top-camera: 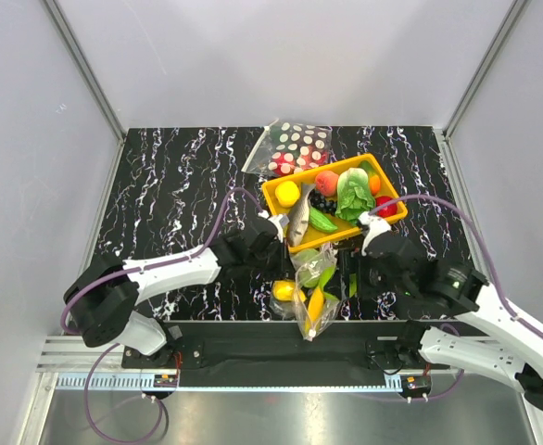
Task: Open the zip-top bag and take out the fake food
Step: Pick up the fake fruit from the zipper food storage bag, then place the fake fruit in the bin.
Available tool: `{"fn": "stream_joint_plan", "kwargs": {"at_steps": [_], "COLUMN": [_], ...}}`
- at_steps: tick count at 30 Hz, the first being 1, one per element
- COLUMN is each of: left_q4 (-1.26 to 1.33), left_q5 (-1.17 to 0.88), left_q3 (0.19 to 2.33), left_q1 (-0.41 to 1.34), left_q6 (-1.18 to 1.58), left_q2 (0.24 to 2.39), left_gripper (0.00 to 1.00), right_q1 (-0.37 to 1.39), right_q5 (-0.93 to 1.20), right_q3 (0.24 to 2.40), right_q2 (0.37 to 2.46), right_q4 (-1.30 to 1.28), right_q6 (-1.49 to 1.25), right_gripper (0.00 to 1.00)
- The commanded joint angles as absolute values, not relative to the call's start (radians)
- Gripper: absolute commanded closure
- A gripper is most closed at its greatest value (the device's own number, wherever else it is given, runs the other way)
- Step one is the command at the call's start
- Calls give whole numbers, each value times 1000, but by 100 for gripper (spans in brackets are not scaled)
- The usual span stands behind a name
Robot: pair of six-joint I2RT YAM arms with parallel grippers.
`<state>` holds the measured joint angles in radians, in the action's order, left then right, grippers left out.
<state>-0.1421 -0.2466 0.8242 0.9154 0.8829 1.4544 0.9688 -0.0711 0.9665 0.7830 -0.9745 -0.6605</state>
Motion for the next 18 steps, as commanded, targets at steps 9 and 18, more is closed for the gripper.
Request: {"fn": "stream_joint_plan", "kwargs": {"at_steps": [9, 18], "left_q4": [-167, -175], "left_q5": [-245, -218], "left_q3": [836, 770], "left_q1": [871, 856], "left_q6": [836, 851], "left_q2": [1396, 1310], "left_gripper": [100, 100], "right_q1": [931, 519], "right_q5": [-355, 64], "right_q3": [1261, 1345], "right_q2": [931, 1191], "right_q4": [-988, -694], "right_q6": [-537, -345], "right_gripper": [89, 89]}}
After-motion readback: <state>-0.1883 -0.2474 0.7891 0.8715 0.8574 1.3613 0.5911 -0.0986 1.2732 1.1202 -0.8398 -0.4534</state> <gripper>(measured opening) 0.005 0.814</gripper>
